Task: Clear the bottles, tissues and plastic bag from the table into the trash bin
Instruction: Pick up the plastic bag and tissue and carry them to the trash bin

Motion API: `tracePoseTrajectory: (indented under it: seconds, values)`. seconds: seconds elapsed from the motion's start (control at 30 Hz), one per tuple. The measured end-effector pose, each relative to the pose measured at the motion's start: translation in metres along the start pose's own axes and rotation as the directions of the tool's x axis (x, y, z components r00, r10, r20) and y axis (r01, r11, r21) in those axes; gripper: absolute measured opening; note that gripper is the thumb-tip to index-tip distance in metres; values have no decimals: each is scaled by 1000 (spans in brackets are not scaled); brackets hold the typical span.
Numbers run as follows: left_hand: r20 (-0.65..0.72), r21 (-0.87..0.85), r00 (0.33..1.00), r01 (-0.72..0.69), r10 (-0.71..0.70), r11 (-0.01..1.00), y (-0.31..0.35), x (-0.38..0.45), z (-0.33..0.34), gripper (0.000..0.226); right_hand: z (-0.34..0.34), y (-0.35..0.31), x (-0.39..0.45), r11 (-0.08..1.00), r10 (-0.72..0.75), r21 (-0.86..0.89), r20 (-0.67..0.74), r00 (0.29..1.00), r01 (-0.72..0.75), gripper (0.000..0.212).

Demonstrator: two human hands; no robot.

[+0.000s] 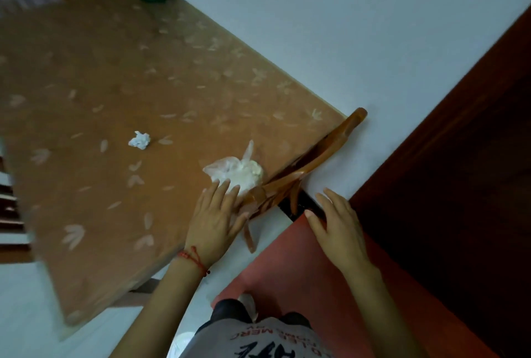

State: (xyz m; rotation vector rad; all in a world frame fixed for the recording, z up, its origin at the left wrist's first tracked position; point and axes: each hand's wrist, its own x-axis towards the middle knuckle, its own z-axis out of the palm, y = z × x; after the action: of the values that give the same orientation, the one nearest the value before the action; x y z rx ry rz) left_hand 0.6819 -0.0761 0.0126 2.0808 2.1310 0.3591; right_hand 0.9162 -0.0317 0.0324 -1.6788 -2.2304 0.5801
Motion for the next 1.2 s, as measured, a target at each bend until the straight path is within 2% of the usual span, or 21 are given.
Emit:
tracePoseTrajectory:
  seconds: [0.13,0.27,0.6,0.73,0.83,1.0,1.13,1.2]
  values:
    - [-4,32,994,111,-111,993,-34,-5,-5,72,14,-26,28,994,-113,8,1,994,113,62]
    - [-24,45,985,173,-172,984,-60,-3,-6,73,24,-47,54,988,-154,16,26,988,154,62]
    - [-9,29,950,313,-313,949,-86,8,2,70,43,-58,113,974,-225,52,67,972,221,46]
    - [-10,11,923,385,-385,923,-94,19,10,71,56,-60,148,968,-251,53,189,949,245,46]
    - [-15,-7,894,448,-448,894,-98,26,15,69,66,-61,175,956,-293,120,313,903,268,49]
    - [6,-32,833,553,-553,833,-100,37,23,74,78,-62,210,916,-400,187,519,755,356,54]
    - [21,-54,784,621,-621,782,-98,41,25,76,87,-67,223,879,-462,219,605,648,422,54]
    - [30,-80,769,639,-639,765,-100,38,27,76,92,-69,226,882,-453,221,637,623,416,57]
